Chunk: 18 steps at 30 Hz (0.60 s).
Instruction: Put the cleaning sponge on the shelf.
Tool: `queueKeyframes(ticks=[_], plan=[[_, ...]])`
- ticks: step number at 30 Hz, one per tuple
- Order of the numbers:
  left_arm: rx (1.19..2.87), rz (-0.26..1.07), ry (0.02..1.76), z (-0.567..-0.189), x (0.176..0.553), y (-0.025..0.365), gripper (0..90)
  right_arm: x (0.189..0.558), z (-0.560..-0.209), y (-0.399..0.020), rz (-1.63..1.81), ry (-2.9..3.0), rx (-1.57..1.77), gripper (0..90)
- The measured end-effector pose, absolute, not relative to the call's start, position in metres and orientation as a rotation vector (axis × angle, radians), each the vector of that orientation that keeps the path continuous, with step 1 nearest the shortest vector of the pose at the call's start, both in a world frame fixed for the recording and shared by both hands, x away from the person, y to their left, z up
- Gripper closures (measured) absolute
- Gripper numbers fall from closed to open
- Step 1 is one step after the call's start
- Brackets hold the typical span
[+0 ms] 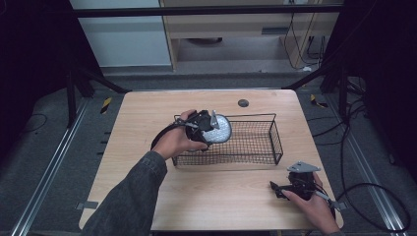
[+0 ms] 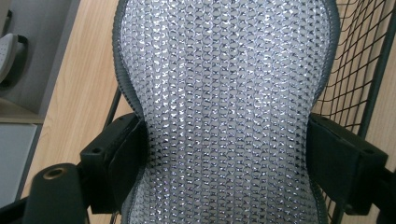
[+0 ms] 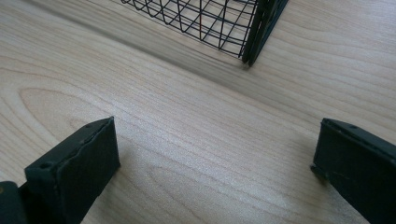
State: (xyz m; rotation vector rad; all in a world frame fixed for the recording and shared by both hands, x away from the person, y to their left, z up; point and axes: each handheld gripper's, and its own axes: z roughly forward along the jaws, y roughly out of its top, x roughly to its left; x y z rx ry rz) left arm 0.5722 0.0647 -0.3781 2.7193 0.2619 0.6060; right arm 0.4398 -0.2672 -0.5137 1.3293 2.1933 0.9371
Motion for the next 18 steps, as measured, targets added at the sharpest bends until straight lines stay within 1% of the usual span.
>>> queueKeyframes(ticks=[3, 8, 10, 11, 12, 13, 15, 18], plan=[[2.735, 0.61, 0.254, -0.382, 0.573, 0.063, 15.8, 0.44, -0.514, -0.267, 0.937, 2.193, 1.33, 0.4], [2.735, 0.596, 0.29, -0.383, 0.576, 0.065, 14.6, 0.44, -0.513, -0.267, 0.938, 2.193, 1.338, 0.4], [2.726, 0.601, 0.31, -0.383, 0.576, 0.066, 12.9, 0.44, -0.514, -0.267, 0.935, 2.193, 1.327, 0.4], [2.716, 0.574, 0.338, -0.383, 0.578, 0.069, 9.8, 0.44, -0.514, -0.267, 0.937, 2.193, 1.33, 0.4], [2.716, 0.574, 0.338, -0.383, 0.578, 0.069, 8.3, 0.44, -0.514, -0.267, 0.937, 2.193, 1.33, 0.4], [2.709, 0.565, 0.353, -0.384, 0.579, 0.07, 8.3, 0.44, -0.514, -0.267, 0.937, 2.193, 1.329, 0.4], [2.706, 0.508, 0.392, -0.384, 0.58, 0.073, 3.8, 0.44, -0.514, -0.267, 0.935, 2.193, 1.331, 0.4], [2.702, 0.518, 0.392, -0.384, 0.579, 0.074, 4.1, 0.44, -0.514, -0.267, 0.935, 2.192, 1.33, 0.4]])
